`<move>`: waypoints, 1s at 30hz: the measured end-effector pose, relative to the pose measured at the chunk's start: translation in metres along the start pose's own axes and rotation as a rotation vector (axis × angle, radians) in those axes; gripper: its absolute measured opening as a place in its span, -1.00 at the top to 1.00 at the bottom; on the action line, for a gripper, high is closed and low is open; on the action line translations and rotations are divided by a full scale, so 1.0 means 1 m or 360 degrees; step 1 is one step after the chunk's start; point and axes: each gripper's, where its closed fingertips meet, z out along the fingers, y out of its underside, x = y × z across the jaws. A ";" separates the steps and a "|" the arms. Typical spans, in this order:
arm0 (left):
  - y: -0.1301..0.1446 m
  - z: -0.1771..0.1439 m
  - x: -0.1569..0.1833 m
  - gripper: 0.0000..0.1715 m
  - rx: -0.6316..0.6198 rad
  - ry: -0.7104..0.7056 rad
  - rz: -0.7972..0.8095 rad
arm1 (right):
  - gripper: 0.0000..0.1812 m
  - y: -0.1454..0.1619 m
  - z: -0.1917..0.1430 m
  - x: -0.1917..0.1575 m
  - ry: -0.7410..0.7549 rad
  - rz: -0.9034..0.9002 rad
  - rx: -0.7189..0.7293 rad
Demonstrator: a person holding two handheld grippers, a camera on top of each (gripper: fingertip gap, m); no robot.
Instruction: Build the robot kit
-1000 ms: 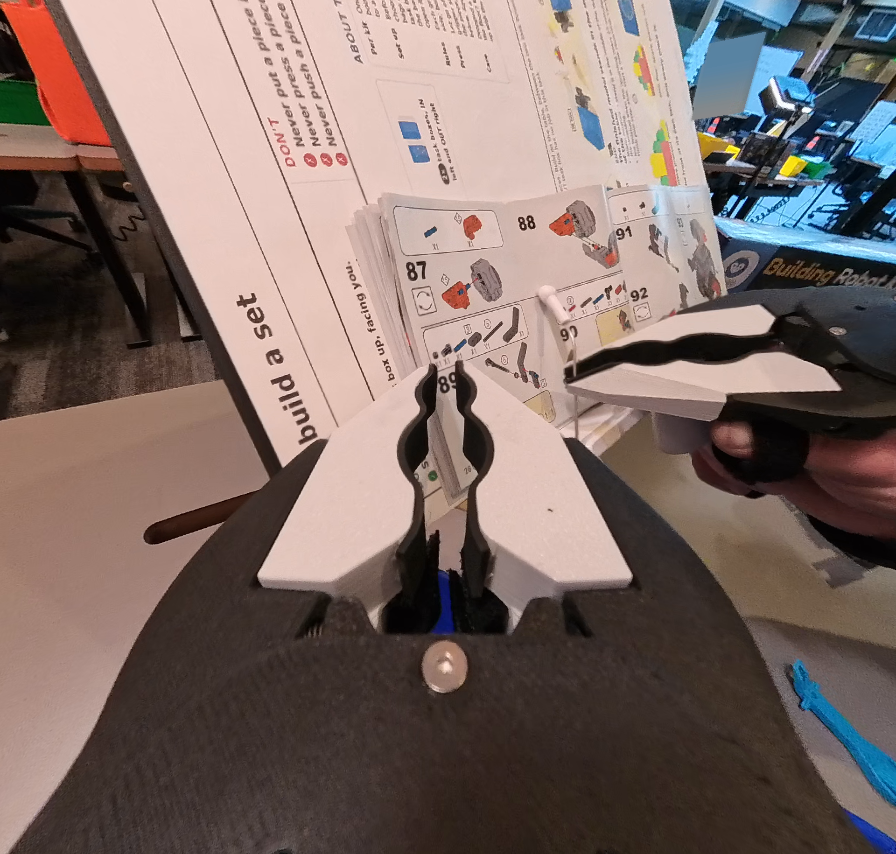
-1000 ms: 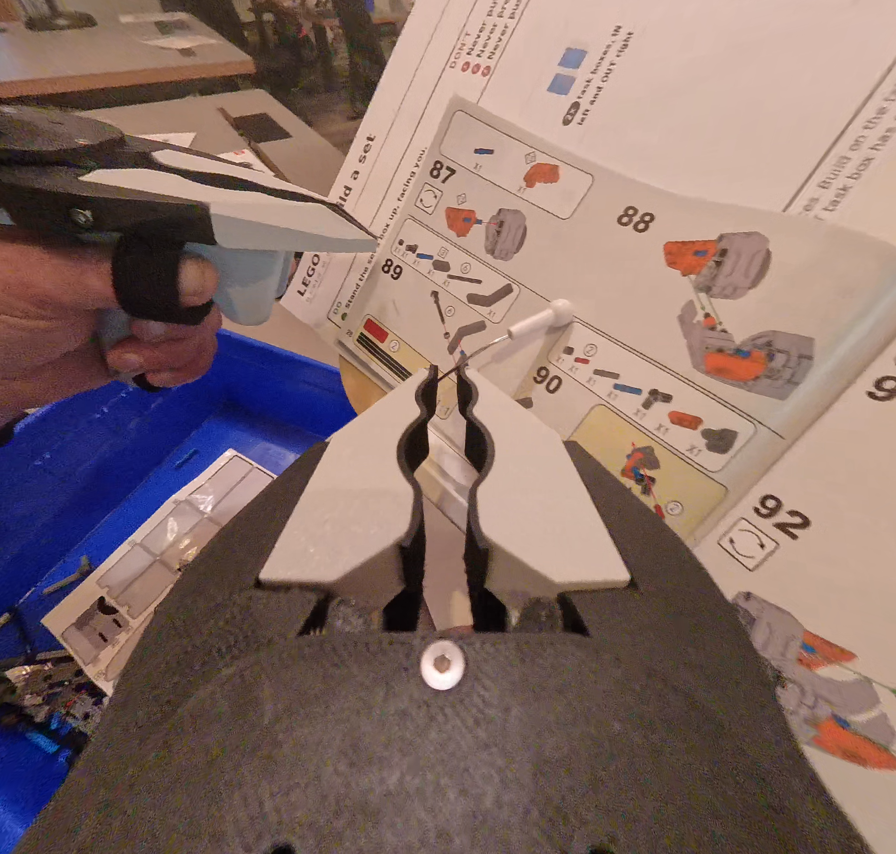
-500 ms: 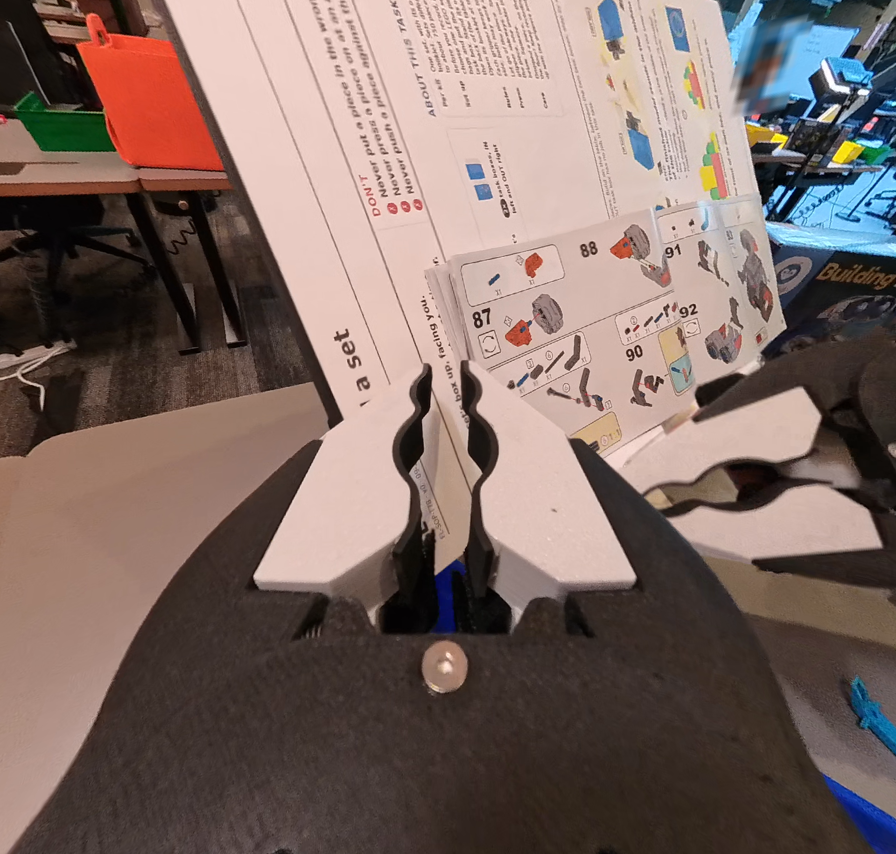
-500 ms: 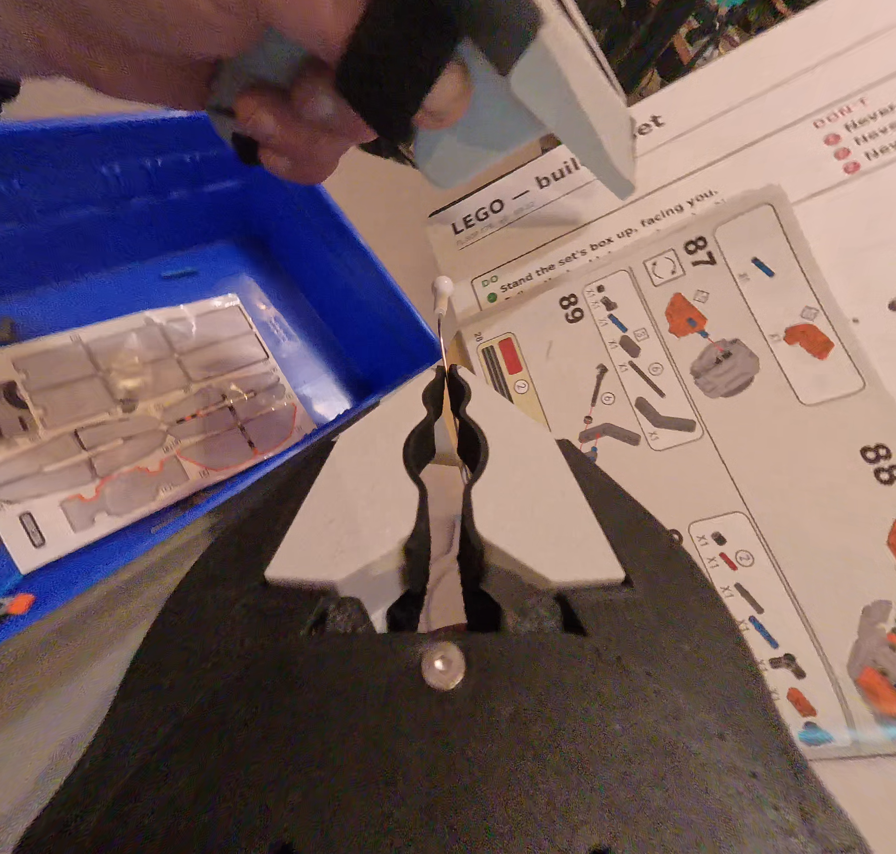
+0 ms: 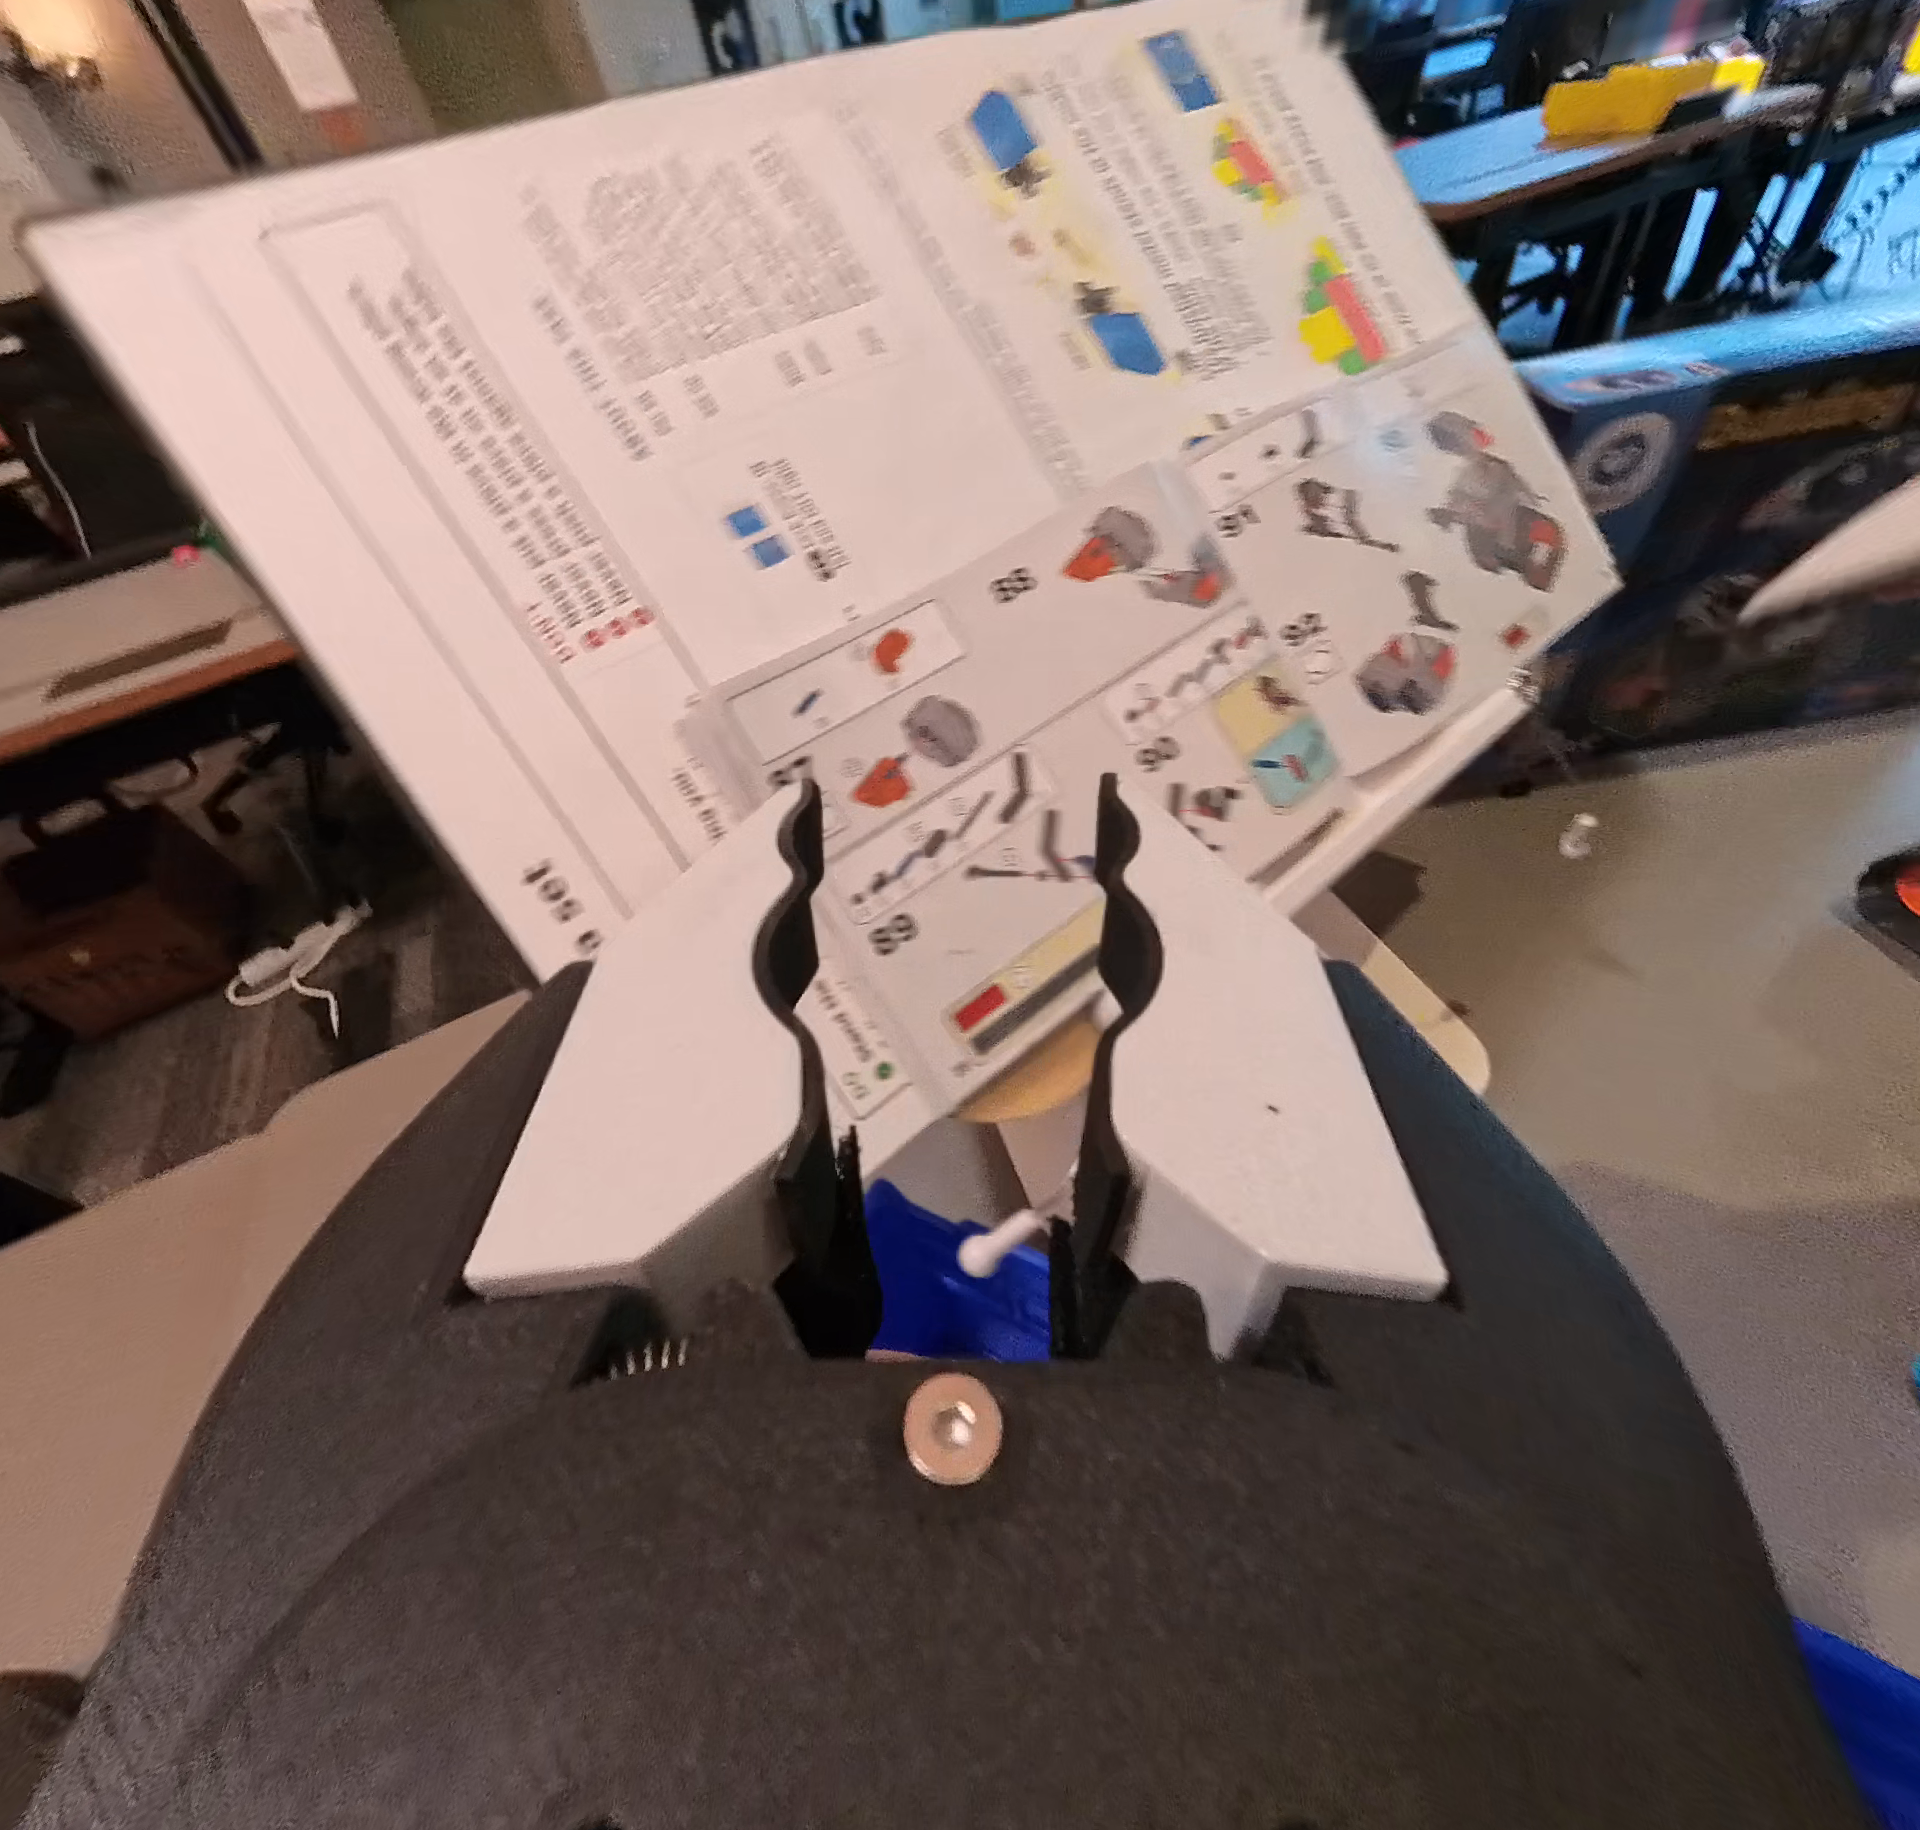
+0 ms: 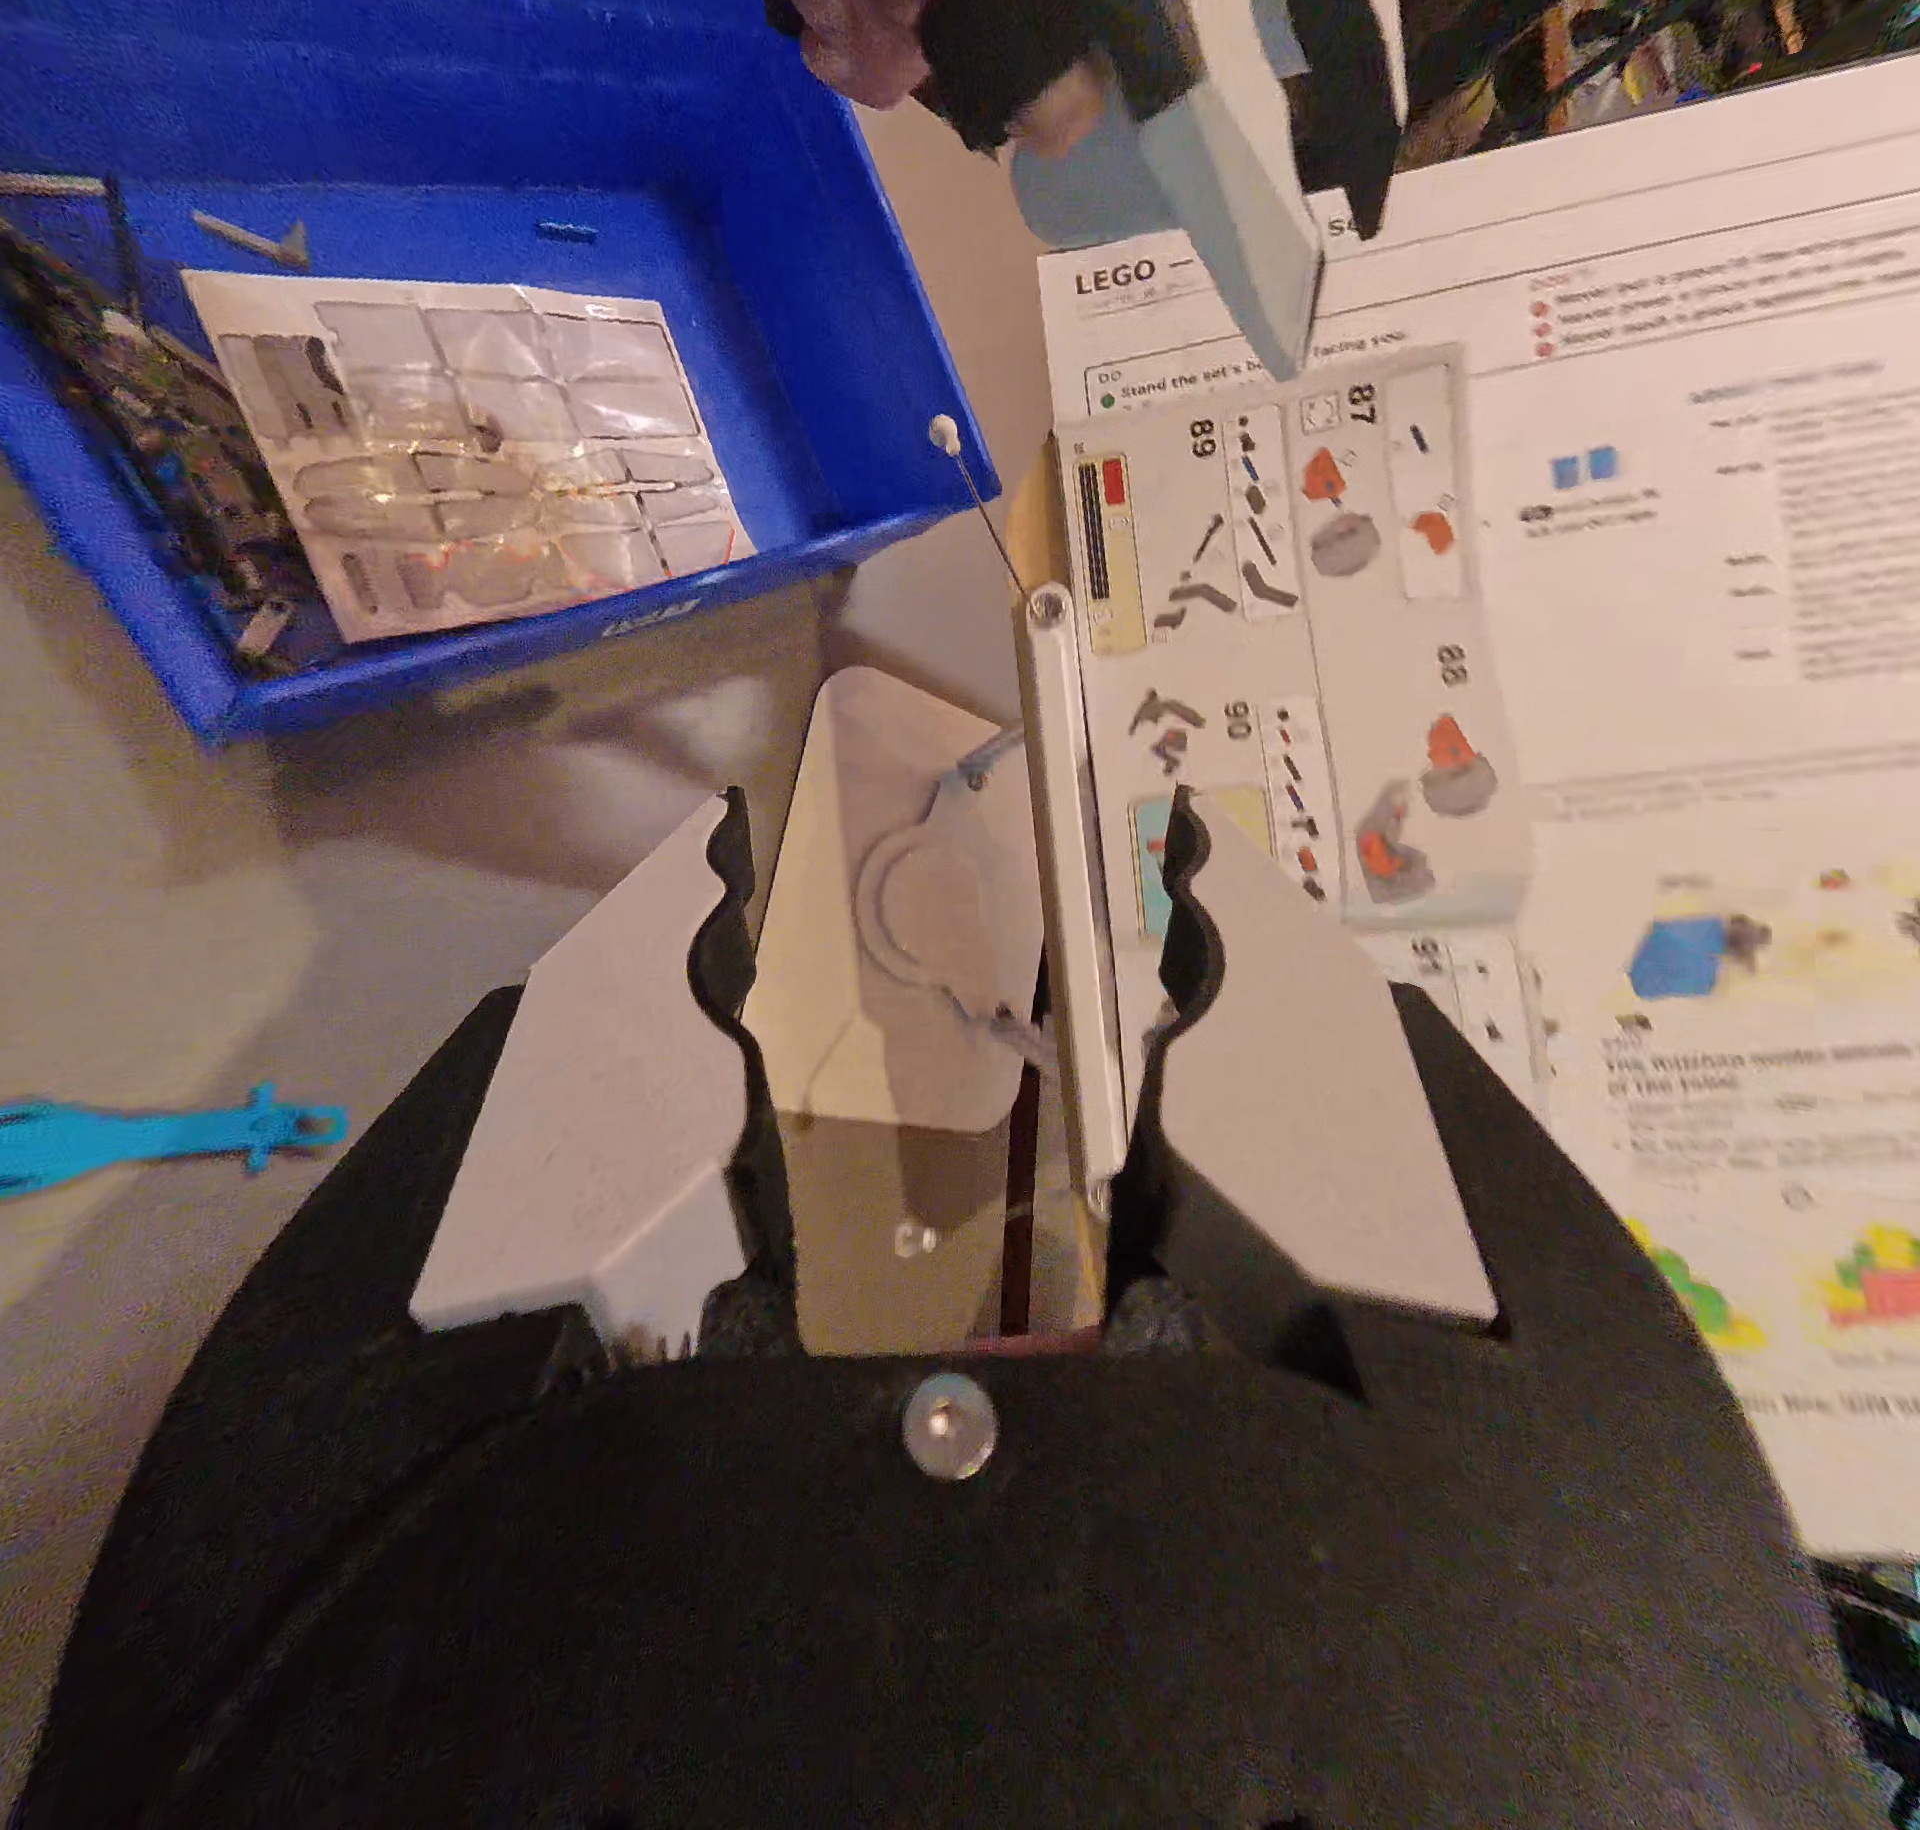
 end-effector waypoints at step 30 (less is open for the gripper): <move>0.146 0.093 0.469 0.41 -0.0608 0.1082 0.0184 | 0.33 0.391 -0.188 -0.227 -0.0017 0.1678 0.0015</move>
